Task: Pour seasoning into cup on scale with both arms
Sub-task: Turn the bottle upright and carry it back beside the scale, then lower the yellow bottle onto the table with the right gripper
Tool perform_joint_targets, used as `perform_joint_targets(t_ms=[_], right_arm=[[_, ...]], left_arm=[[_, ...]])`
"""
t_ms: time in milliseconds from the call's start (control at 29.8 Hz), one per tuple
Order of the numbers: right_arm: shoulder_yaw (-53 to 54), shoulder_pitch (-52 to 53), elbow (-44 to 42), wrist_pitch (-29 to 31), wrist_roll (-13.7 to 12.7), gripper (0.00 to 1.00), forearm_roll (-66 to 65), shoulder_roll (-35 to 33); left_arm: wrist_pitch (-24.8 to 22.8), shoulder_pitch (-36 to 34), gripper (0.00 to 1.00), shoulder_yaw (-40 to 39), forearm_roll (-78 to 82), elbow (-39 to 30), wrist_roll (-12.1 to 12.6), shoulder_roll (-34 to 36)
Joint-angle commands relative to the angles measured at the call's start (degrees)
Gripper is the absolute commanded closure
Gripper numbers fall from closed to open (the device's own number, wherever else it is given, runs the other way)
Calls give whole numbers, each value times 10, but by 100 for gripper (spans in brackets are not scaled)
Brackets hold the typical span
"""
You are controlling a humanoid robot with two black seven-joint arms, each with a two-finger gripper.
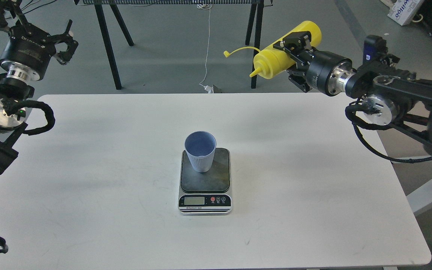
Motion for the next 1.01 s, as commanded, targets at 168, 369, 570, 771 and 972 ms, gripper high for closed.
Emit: perform_joint_targets(t_ms=[168, 369, 570, 771, 972], right_arm=[[217, -218, 57, 122, 0, 61, 197, -93], [374, -429, 51, 209, 3, 60, 249, -66], [477, -587, 32, 302, 26, 59, 250, 74], [540, -664, 18, 302, 33, 59, 253, 215], [545, -674, 2, 302, 48, 57, 254, 222]], left_arm=[[0, 0, 0, 3, 1, -6, -1, -1], [0, 5, 0, 4, 1, -33, -2, 2], [0, 7, 0, 7, 1, -33, -1, 2], [0, 8, 0, 7, 2, -33, -1, 14], [0, 8, 0, 7, 3, -33, 0, 19]])
